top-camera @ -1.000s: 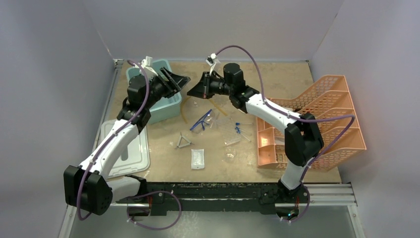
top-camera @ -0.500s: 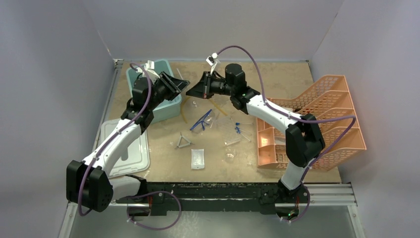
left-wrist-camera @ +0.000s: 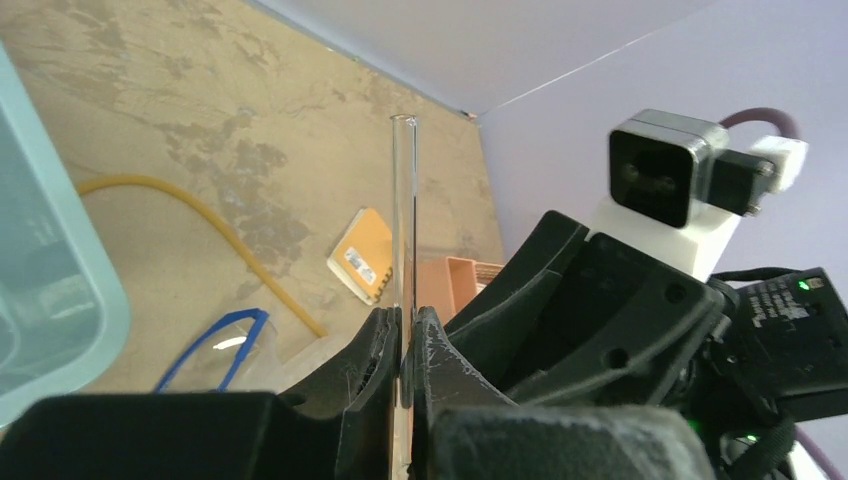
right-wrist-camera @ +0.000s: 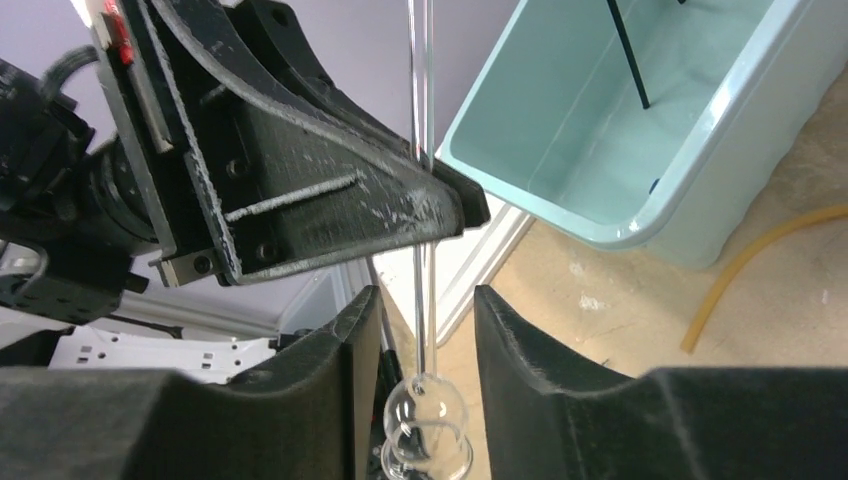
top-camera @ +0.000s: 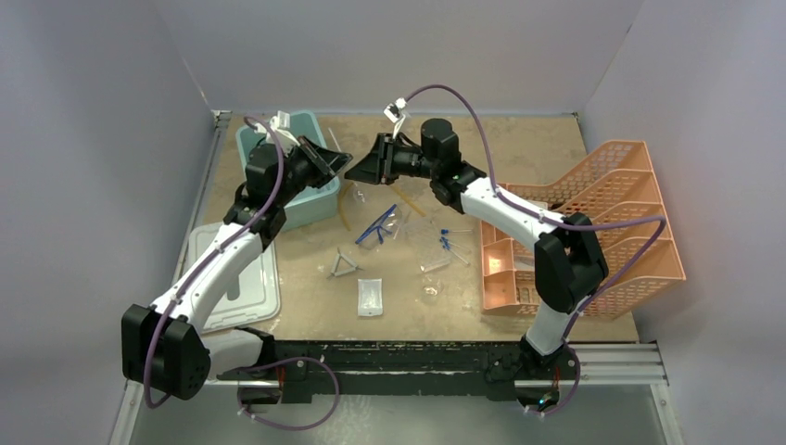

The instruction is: Organize the chemistry lab equipment

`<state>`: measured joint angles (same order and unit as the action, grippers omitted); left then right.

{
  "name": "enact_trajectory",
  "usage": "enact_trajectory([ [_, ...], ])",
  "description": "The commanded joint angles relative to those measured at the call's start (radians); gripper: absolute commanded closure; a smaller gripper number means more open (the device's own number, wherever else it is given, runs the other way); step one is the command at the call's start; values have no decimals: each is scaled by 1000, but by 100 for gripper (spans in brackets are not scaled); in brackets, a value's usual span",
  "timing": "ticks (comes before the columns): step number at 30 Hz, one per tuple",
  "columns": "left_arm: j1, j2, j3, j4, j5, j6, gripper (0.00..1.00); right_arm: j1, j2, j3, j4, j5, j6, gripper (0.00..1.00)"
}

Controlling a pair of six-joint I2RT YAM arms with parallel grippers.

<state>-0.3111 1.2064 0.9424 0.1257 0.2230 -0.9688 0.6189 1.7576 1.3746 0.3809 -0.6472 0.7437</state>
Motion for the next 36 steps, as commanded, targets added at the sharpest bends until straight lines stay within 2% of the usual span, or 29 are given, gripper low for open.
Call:
enact_trajectory([
  [1, 0, -2, 140, -142, -34, 174, 100, -3, -96, 62, -62, 63, -73, 50],
  [4, 26, 44, 233, -280, -45, 257, 100, -11, -148, 62, -149, 155, -139, 41],
  [9, 81, 162, 455, -567, -144, 361, 100, -39, -197, 75, -286, 292, -224, 39],
  [12, 122, 243, 525, -666, -217, 383, 100, -47, -212, 76, -342, 354, -271, 39],
  [16, 203, 374, 574, -697, -162, 394, 100, -53, -209, 86, -409, 406, -327, 39],
  [26, 211, 770, 848, -839, -178, 501, 100, -86, -171, 106, -428, 422, -374, 39],
  [30, 210, 852, 894, -864, -210, 469, 100, -95, -167, 97, -429, 426, -374, 39],
  [36, 198, 886, 889, -817, -250, 414, 100, -105, -161, 88, -432, 423, -366, 39],
])
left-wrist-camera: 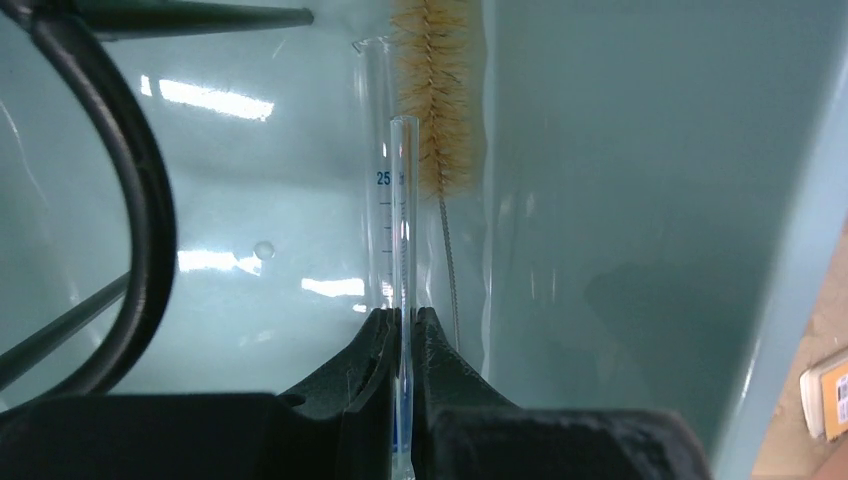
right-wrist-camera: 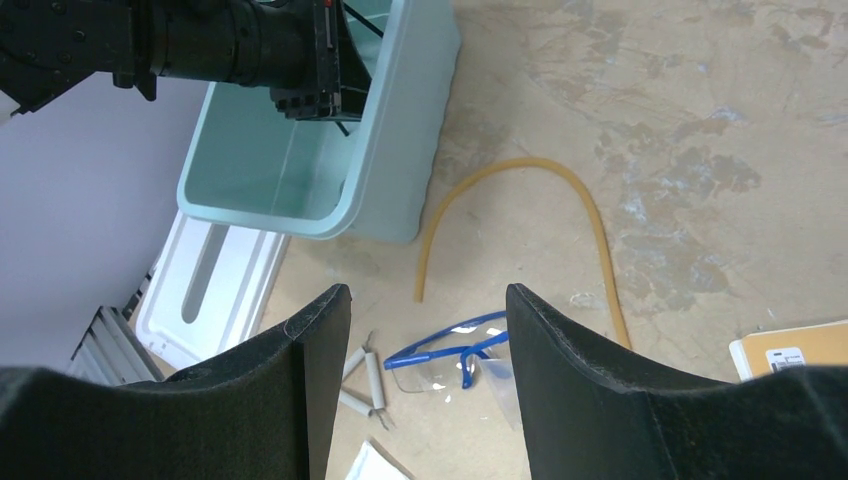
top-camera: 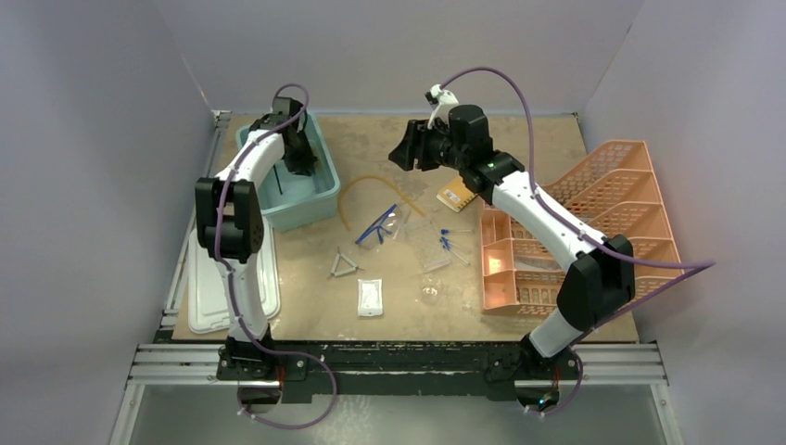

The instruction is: Organize the chemistry lab equipment

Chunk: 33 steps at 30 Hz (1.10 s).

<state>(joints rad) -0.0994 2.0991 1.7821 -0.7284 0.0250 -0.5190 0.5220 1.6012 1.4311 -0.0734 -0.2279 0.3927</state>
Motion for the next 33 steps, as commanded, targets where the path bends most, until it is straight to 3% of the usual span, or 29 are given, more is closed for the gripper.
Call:
enact_trajectory([
  [1, -21, -6, 42, 53, -74, -40, 100, -9, -4, 35, 20, 3, -15, 39],
  [13, -40, 63, 36, 116, -112, -60, 92, -10, 0, 53, 6, 12, -22, 39],
  [21, -40, 52, 51, 119, -94, -73, 62, -12, -14, 47, 6, 28, -25, 39],
  [33, -43, -135, 17, 95, -75, -93, 51, -12, -41, 37, -19, 68, -38, 39],
])
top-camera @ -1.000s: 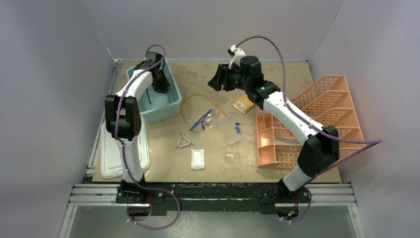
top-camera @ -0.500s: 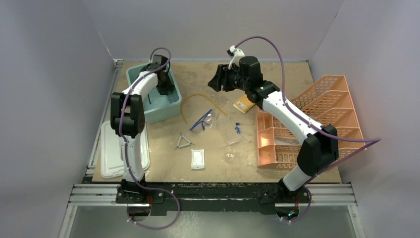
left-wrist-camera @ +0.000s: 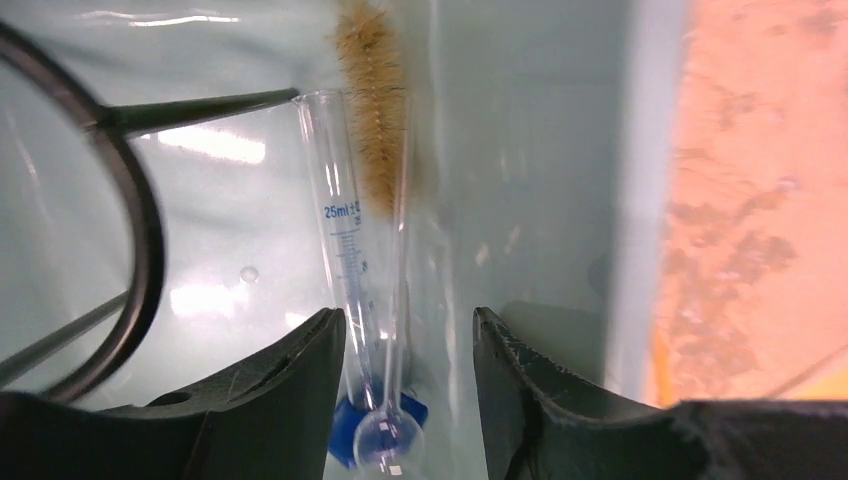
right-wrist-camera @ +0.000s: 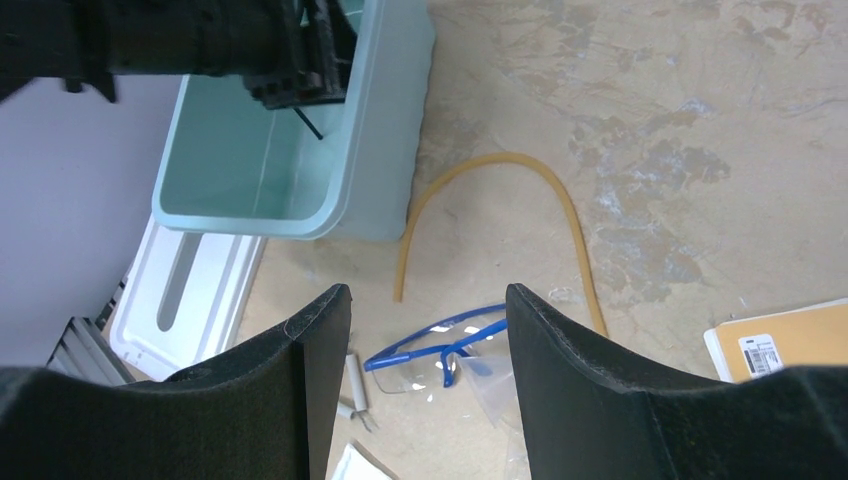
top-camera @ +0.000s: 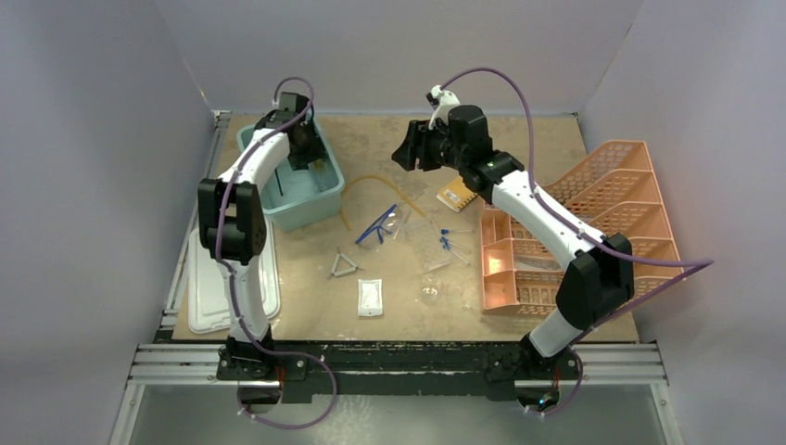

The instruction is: Organize the chemistry lab equipment

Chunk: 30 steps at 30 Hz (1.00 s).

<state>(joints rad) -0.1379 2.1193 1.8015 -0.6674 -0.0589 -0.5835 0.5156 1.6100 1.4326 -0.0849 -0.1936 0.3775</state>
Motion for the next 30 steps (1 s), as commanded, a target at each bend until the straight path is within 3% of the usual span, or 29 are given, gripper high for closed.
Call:
enact_trajectory([
  [1, -5, -172, -13, 44, 19, -31, 51, -5, -53, 33, -11, 39, -23, 39],
  [10, -25, -364, -155, 144, 110, -52, 54, -6, -74, -2, -61, 122, 6, 47],
  [16, -92, -536, -280, 212, 150, 44, 54, -5, 9, -7, -150, 189, 34, 48],
  [21, -194, -667, -414, 252, 192, 119, 54, -5, 93, -1, -206, 116, 52, 44],
  [30, -245, -774, -610, 323, 235, 73, 54, 16, 268, 36, -217, -30, 63, 44],
])
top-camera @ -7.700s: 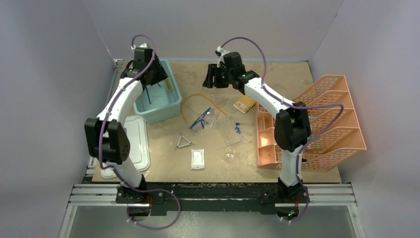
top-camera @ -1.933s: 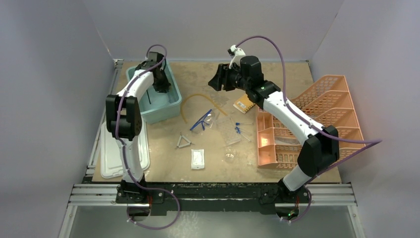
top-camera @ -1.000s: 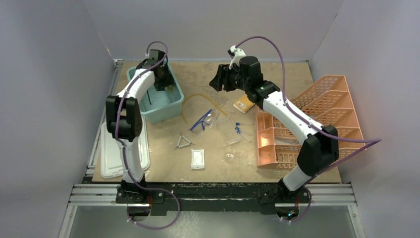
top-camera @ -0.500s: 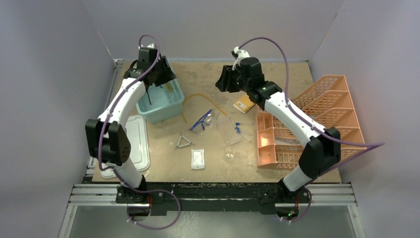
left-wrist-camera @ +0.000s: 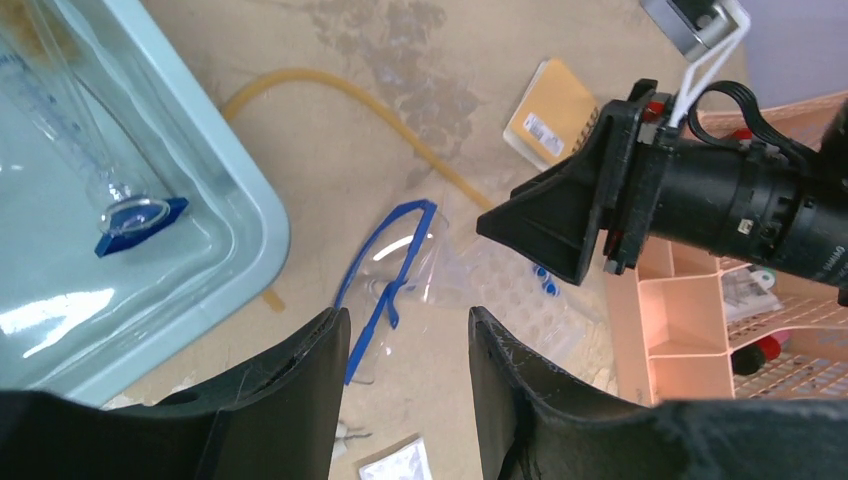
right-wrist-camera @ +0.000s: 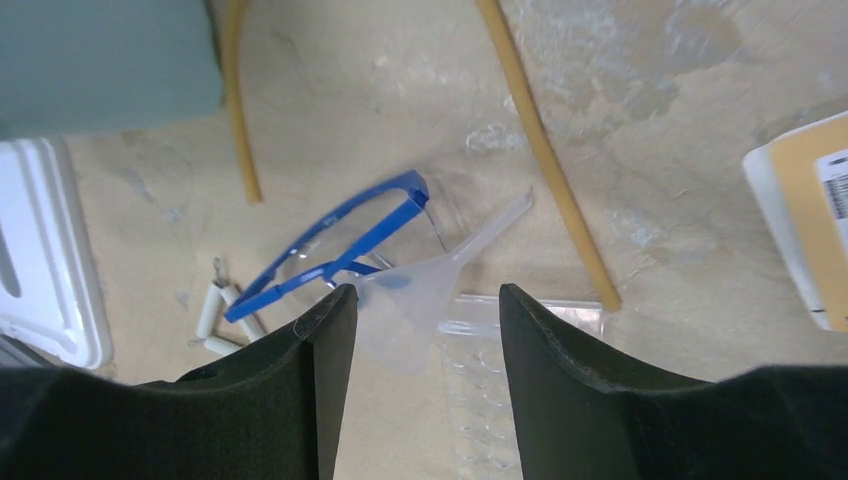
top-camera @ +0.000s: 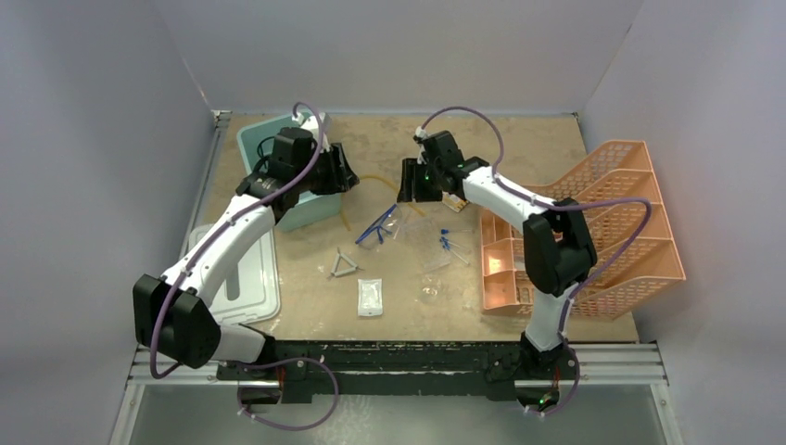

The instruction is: Organize the chemistry lab equipment

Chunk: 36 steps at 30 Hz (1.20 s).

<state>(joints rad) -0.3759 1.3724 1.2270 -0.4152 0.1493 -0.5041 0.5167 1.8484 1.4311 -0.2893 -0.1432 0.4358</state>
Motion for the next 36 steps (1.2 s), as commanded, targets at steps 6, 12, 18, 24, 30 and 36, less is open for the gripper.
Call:
enact_trajectory([
  [6, -14, -35, -51, 84, 38, -44, 54, 37, 98, 53, -14, -40, -42, 59],
  [12, -15, -59, -66, 68, 21, -47, 54, 56, 115, 79, -62, 16, -83, 58],
  [18, -15, -87, -80, 65, -12, -55, 54, 96, -2, -2, -33, 129, -94, 48],
  [24, -15, -104, -79, 31, -183, -91, 54, 146, -61, -56, 14, 150, -143, 46],
  [30, -15, -113, -73, 19, -274, -122, 53, 189, -36, -65, -28, 183, -162, 48],
  [36, -15, -120, -74, 13, -299, -128, 51, 201, -119, -95, -168, 288, -95, 39],
])
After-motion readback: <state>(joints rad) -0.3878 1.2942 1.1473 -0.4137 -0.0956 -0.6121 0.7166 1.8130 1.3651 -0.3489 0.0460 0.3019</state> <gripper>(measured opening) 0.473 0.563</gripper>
